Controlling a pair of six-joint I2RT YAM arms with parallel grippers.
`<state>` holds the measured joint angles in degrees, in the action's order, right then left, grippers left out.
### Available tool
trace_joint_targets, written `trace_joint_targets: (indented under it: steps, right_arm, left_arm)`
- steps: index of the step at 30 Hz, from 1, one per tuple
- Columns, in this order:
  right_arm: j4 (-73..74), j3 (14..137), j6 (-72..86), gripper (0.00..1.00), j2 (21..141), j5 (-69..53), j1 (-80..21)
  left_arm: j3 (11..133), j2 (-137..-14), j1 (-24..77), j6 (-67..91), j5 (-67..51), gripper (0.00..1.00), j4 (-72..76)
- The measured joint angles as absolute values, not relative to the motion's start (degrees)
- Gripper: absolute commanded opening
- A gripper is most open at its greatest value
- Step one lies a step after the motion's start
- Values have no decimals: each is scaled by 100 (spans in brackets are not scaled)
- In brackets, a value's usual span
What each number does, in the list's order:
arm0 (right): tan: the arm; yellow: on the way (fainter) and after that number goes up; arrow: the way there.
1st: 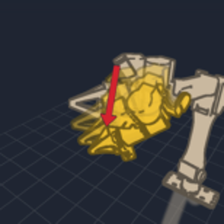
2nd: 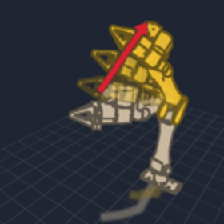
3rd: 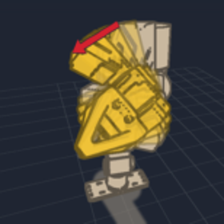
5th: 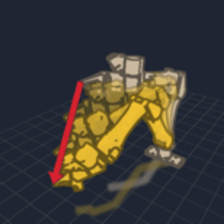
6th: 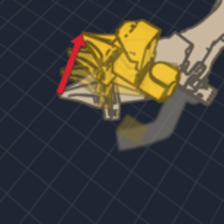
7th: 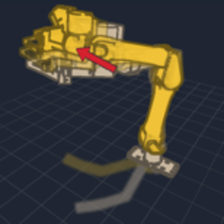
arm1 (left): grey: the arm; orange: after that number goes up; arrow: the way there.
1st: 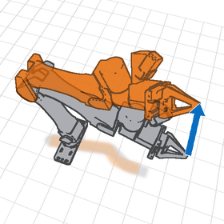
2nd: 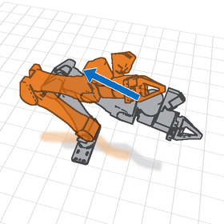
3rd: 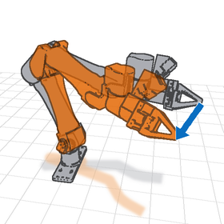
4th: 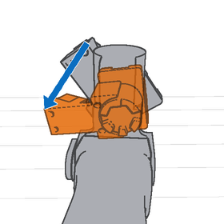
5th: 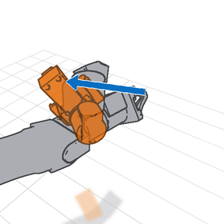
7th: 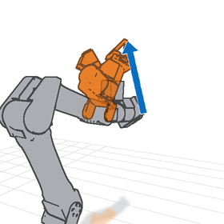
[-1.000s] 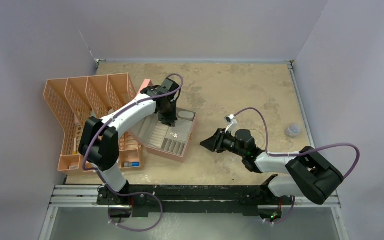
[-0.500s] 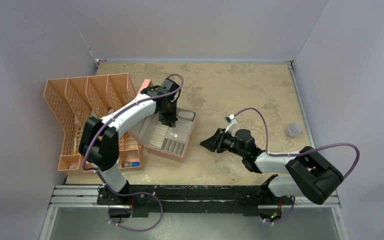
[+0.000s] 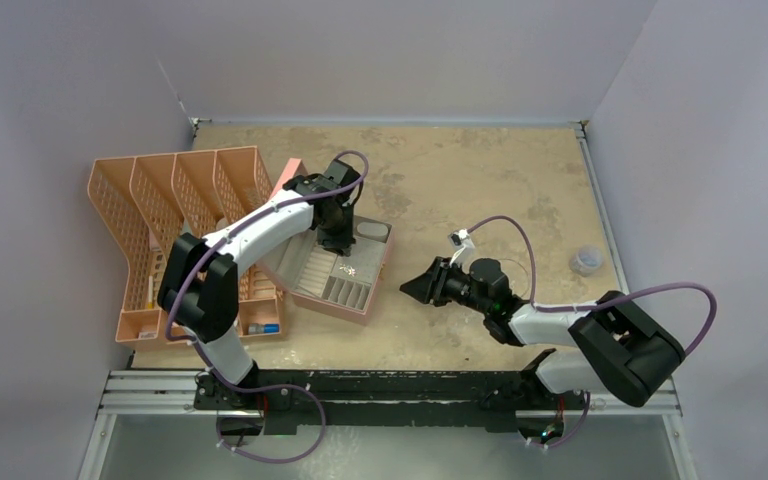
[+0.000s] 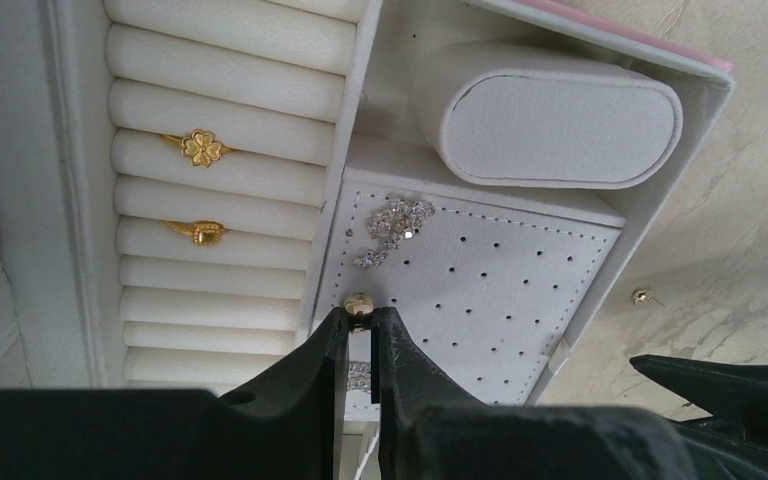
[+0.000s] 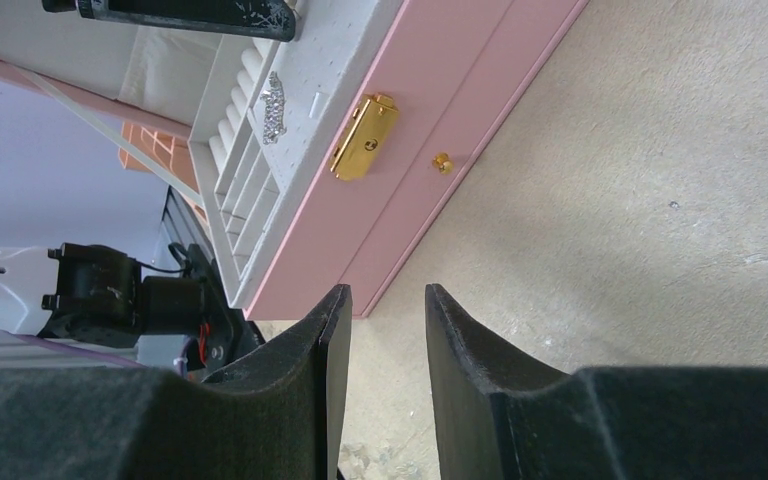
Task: Organize the mixed jewelry
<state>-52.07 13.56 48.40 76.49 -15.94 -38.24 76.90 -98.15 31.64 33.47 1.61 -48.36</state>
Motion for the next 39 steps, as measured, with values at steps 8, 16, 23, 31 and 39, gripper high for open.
trace_joint_targets:
  steps: [8, 16, 23, 31, 39]
  right_arm:
    - [-5231, 1356, 4840, 37, 7649, -1597, -3824]
    - [-5264, 1356, 4840, 38, 7649, -1597, -3824]
    - [-5266, 1356, 4840, 38, 7651, -1597, -3824]
    - [-5266, 1356, 4840, 38, 7649, -1597, -3824]
    - [-5266, 1356, 4840, 38, 7649, -1597, -3824]
  left_arm:
    - [7627, -9815, 3164, 3345, 102, 12, -4775]
    - [7625, -9786, 3164, 3339, 19, 30, -4755]
    - [7625, -9749, 3157, 3336, -71, 29, -4757]
    - [7625, -9749, 3157, 3341, -200, 28, -4742]
    - [7616, -9745, 3157, 3341, -495, 29, -4689]
